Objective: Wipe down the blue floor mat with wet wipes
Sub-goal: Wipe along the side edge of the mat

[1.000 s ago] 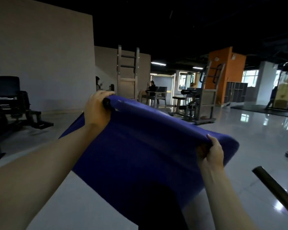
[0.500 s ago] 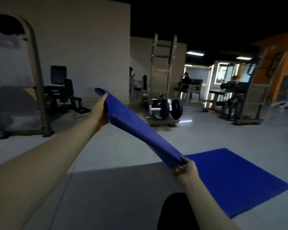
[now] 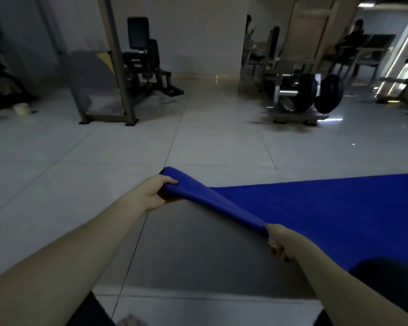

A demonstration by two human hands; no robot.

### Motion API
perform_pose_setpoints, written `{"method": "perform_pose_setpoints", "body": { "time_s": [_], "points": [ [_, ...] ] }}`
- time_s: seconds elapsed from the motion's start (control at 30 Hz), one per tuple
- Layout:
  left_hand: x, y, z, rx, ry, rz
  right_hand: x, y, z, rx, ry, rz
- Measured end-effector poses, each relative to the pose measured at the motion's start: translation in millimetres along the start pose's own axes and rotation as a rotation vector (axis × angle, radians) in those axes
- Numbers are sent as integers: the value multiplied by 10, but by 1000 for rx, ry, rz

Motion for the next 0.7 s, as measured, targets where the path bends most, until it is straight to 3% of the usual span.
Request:
{"method": "perform_pose_setpoints", "body": {
  "time_s": [0.1,0.17,0.27,0.4,0.53,0.7],
  "points": [
    [-178,-134,-66,-65,-163,-61,-414,265,508,-6,157,-298],
    [-249,-183,-65,-107,-297,-102,-851,605,908,-40,6,-606],
    [-260,-294,-135,-111,-498,-155,-1369,1056,1493,-91,-90,-892],
    [-366,-458,-430,-103,-769,-223,-1426,1075,2214,-87,38,-1041],
    [-870,-628,-732,-141,-782,-353,-1030,739,2723,-63,62,-1067],
    [-1532,-988,-1187,-13,-689,-465,-705,377,3322,50,385,-1268]
  ]
}}
Point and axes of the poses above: each hand's wrist, its own y-axis away from the middle knuckle, its own z-axis out of the palm, x = y × z, the point moved 9 cm from there along -y, towards the middle knuckle, and after that the axes turned 8 degrees about -y, right-handed, at the moved point
